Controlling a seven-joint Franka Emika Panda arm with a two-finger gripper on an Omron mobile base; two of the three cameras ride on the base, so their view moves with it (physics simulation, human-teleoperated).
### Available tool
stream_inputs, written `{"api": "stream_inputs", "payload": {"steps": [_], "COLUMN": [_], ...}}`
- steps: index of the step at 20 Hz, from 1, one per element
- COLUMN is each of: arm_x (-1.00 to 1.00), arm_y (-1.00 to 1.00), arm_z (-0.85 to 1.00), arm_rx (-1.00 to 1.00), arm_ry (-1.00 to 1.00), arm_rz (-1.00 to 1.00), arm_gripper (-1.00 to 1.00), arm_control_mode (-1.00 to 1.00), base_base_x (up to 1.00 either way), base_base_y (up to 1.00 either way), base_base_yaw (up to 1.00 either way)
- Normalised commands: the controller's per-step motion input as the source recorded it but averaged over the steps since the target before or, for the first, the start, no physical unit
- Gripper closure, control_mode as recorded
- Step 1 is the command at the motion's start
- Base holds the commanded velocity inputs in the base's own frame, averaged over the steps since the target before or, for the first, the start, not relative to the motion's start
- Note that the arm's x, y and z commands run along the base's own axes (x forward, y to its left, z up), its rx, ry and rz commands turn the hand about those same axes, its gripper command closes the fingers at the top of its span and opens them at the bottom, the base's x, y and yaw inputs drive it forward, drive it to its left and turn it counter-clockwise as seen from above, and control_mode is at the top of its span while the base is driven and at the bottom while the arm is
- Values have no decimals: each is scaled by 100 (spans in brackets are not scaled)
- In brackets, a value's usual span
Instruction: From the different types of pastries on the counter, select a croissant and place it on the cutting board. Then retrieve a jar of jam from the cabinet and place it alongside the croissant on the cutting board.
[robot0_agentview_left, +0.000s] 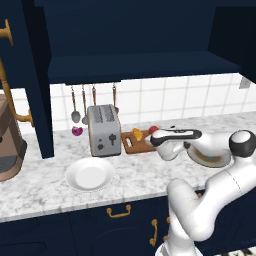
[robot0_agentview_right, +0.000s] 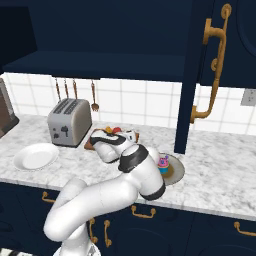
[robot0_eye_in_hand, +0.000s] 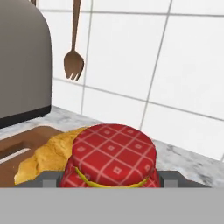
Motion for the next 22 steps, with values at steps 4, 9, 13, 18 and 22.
{"api": "stream_inputs", "payload": {"steps": [4, 9, 13, 18, 22], "arm_x": [40, 3, 9, 25, 18], "arm_y": [-3, -21, -36, -13, -2], "arm_z": [-5, -13, -13, -16, -22], "arm_rx": [0, 1, 2, 0, 0], "arm_ry": [0, 0, 0, 0, 0], "arm_rz": [0, 0, 0, 0, 0], "arm_gripper": [100, 100, 100, -100, -100], "arm_control_mode": [-100, -100, -100, -100, -100], "base_base_x": [0, 0, 0, 0, 0], "base_base_y": [0, 0, 0, 0, 0], "base_base_yaw": [0, 0, 0, 0, 0]}}
